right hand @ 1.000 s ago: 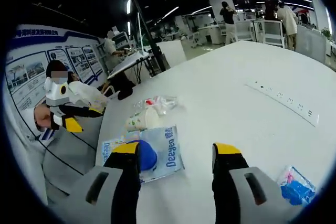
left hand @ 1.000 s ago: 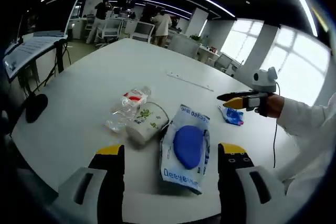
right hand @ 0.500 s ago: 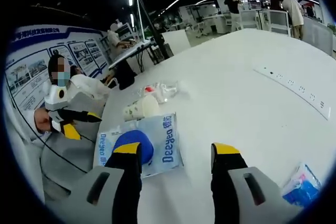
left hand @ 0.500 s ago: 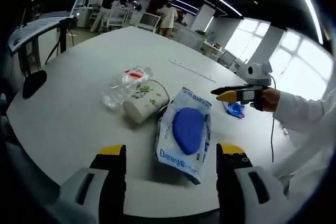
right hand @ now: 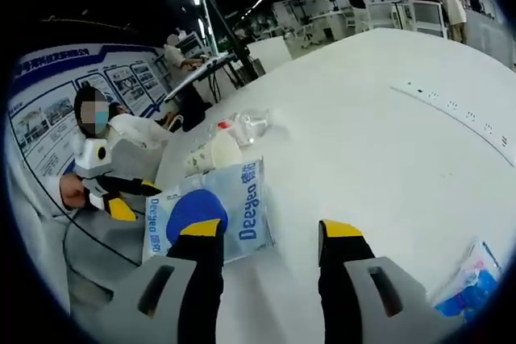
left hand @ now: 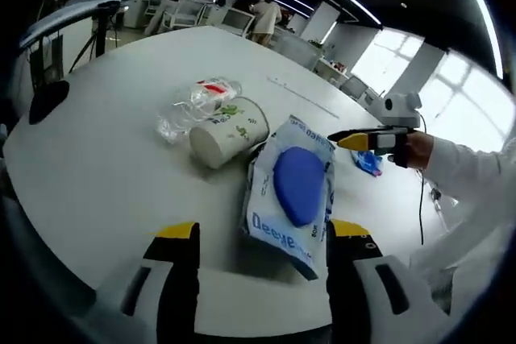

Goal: Arrange the tabletop items into an orderly group along one side of the table until the central work area is clear of visible clutter.

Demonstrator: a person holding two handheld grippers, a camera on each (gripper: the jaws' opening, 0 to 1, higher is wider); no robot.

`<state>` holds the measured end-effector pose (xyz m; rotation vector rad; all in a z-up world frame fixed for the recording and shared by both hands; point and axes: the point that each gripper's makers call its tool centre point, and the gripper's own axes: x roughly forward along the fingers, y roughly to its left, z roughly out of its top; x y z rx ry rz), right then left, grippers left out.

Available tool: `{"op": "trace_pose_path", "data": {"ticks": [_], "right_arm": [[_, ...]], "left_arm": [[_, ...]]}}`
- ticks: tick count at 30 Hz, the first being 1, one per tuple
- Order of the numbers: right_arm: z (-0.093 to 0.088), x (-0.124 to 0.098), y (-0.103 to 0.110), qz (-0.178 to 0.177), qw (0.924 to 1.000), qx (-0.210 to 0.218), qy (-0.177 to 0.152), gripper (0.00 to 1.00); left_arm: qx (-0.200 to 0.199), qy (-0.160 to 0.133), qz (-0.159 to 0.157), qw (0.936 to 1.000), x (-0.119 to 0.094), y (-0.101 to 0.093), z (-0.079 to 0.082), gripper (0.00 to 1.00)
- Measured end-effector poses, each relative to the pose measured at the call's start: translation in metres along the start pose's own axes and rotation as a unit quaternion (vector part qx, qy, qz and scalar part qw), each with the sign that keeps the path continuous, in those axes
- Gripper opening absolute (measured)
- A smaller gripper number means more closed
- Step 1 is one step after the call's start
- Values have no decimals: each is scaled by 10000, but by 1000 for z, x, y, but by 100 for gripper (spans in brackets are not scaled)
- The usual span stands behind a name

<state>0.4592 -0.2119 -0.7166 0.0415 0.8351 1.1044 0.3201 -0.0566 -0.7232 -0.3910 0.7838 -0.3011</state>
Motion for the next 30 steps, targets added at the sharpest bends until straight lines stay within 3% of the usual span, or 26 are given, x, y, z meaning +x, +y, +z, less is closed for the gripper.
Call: {"op": "trace_pose_path", "data": {"ticks": [7,12,20,30], "right_arm": [[-6,7,2,100,9999,72,73,37],[-9,9,5,228,9996,123,111,26],[-10,10,6,288,9994,143,94,13],[-8,7,4,251,9996,154,28,1]], "left_arm": [[-136,43,16,9999,9,4,-7,51],[-383,76,29,9992,14,7,-11,42],[-435,53,-108,9990,17,2,-12,23],[-475,34,-255,9985,16,-3,-10,18]]}}
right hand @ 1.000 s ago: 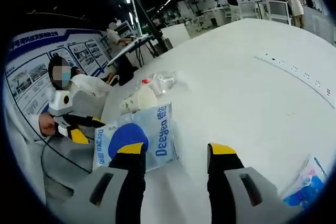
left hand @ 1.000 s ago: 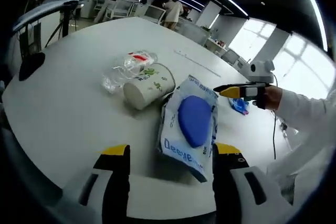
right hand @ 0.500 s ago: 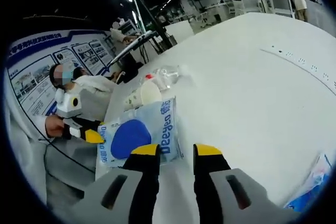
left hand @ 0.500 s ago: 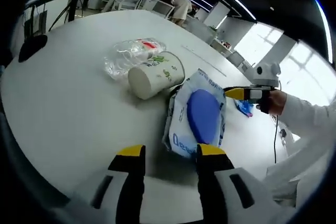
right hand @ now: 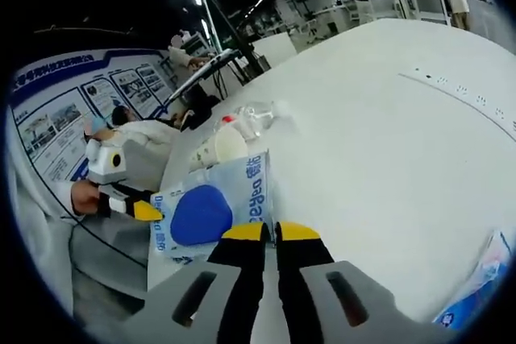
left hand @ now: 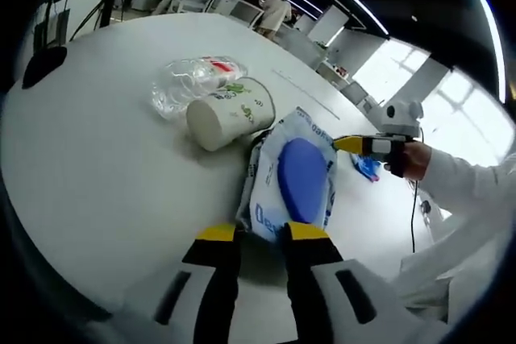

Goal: Arrange the tabletop items into an orderly group along one side of the table until the central work area is clear of visible clutter.

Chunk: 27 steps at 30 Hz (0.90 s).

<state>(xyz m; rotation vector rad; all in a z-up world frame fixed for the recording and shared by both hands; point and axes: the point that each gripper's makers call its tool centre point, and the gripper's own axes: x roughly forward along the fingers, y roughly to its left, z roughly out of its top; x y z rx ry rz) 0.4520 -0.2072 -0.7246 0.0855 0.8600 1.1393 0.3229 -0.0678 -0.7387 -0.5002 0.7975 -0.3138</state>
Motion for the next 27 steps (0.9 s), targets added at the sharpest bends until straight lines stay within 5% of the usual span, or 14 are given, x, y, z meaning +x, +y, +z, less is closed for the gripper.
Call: {"op": "trace_pose_path", "data": {"ticks": [27], "right_arm": [[-3,-11,12,154,9992,358,-123,0]], "left_arm": [[-51,-232,-177,9996,-8,-9,10,6]]}}
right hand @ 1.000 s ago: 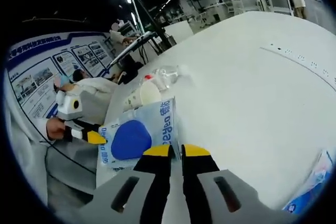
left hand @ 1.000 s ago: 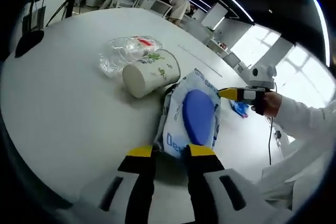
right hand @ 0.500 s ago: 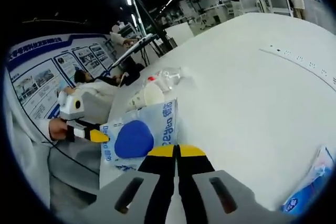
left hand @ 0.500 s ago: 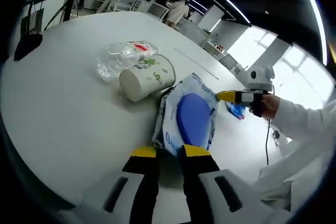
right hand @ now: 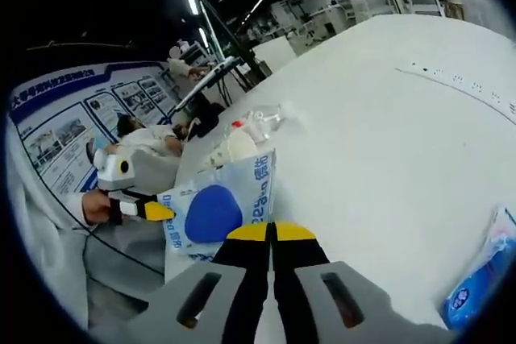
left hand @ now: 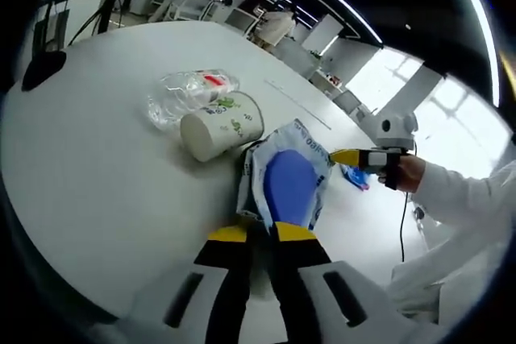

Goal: Arrange the tabletop items into an orderly group along one side of the table until the central work area is clear of visible clutter.

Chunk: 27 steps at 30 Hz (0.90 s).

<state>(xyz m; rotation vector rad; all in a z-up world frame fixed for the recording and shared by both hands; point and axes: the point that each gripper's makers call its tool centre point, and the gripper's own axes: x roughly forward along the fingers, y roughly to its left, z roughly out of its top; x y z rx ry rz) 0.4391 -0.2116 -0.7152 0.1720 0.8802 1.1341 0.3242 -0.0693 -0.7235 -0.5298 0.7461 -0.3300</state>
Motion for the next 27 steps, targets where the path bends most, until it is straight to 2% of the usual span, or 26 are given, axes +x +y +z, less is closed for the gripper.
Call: {"op": "trace_pose_path", "data": {"ticks": [6,27], "right_arm": [[-2,2,-1,-46,10000,33,-3,0],[-12,10,-10,20,9978,658,53,2]], "left_arm": [[-53,-8,7,10000,1,0,1,6],[-162,-74,27,9998,3,2,3,5]]}}
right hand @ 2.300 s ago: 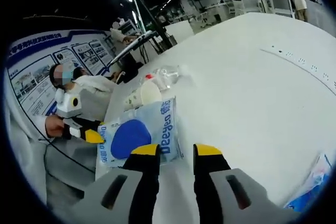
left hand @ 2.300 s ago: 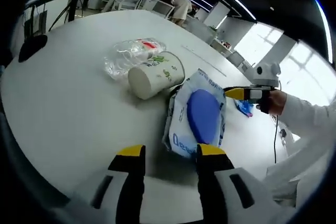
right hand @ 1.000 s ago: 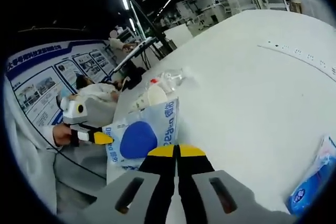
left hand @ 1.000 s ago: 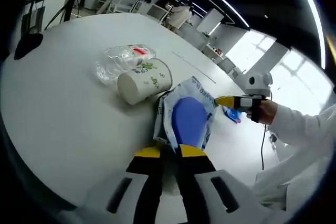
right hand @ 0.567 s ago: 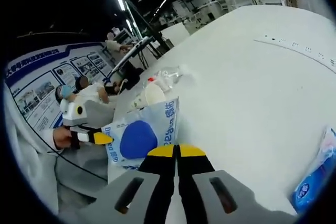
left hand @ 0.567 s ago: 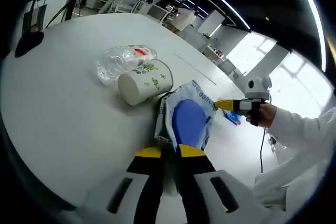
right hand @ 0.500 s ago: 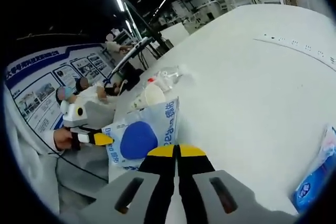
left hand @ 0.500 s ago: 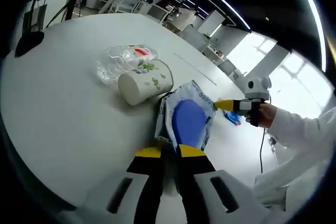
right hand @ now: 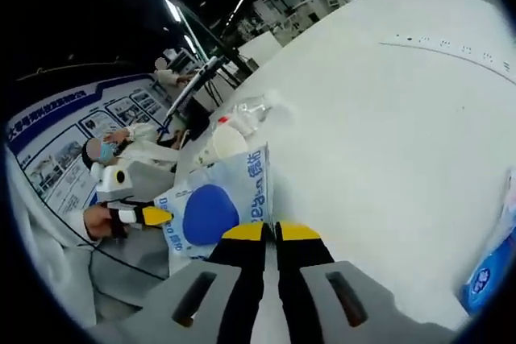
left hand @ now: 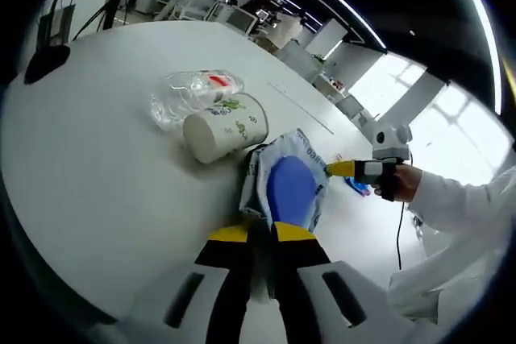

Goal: Arrange the tabletop items into an orderly group along one side of the table until the central work area is clear of visible clutter.

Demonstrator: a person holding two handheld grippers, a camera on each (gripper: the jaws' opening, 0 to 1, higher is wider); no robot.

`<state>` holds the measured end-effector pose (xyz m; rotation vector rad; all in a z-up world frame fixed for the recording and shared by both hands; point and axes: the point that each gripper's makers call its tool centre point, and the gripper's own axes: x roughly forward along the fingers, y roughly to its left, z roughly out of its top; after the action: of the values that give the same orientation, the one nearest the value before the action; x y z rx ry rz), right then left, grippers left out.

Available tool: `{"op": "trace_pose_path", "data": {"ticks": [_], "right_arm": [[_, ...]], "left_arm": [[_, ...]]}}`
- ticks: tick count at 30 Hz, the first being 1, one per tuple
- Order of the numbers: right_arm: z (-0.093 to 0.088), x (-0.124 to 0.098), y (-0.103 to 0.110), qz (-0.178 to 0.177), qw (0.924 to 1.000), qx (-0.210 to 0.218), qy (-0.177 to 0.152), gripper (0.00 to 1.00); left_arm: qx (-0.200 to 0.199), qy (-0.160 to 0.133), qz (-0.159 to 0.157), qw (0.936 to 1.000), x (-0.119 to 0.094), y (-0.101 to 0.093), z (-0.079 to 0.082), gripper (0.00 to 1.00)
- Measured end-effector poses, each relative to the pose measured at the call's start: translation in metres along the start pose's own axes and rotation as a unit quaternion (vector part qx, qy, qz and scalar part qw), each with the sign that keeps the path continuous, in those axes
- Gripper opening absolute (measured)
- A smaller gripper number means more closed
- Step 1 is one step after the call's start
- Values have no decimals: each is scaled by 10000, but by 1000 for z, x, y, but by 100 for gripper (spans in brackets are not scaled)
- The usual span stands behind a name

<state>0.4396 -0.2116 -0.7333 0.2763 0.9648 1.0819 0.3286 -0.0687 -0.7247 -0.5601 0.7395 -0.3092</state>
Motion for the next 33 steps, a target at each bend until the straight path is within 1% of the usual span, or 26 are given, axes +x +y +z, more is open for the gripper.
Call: {"op": "trace_pose_path", "data": {"ticks": [1,2,4,5,8,15,24,29,32,33], "right_arm": [[0,0,0,15,10000,43,-19,2],[0,0,0,75,9997,207,-54,2],[1,0,1,191,9976,660,-121,0],[2,-1,0,225,9976,633,-161,0],[0,-4,3,232,9986,457,-98,0],[1,-9,8,242,9987,431,-158,0],[5,-16,20,319,9985,348,-265,0],[13,-22,29,373,9978,330,-434,0],[17,-27,31,396,9973,319,-524,0],[17,-28,35,403,9971,322,-553,0]], "left_arm": [[-6,1,2,10000,0,0,0,5],[-15,2,0,10000,0,1,0,5],[-47,-5,-2,10000,0,1,0,5],[-47,-6,-8,10000,0,0,0,5],[-46,-6,-13,10000,0,1,1,5],[-42,-29,-58,10000,-1,-2,3,4],[-74,-64,-106,9999,-5,-4,6,4],[-48,-147,-170,9997,-12,-11,15,4],[56,-204,-219,9995,-16,-16,23,4],[73,-206,-217,9995,-17,-17,24,4]]}}
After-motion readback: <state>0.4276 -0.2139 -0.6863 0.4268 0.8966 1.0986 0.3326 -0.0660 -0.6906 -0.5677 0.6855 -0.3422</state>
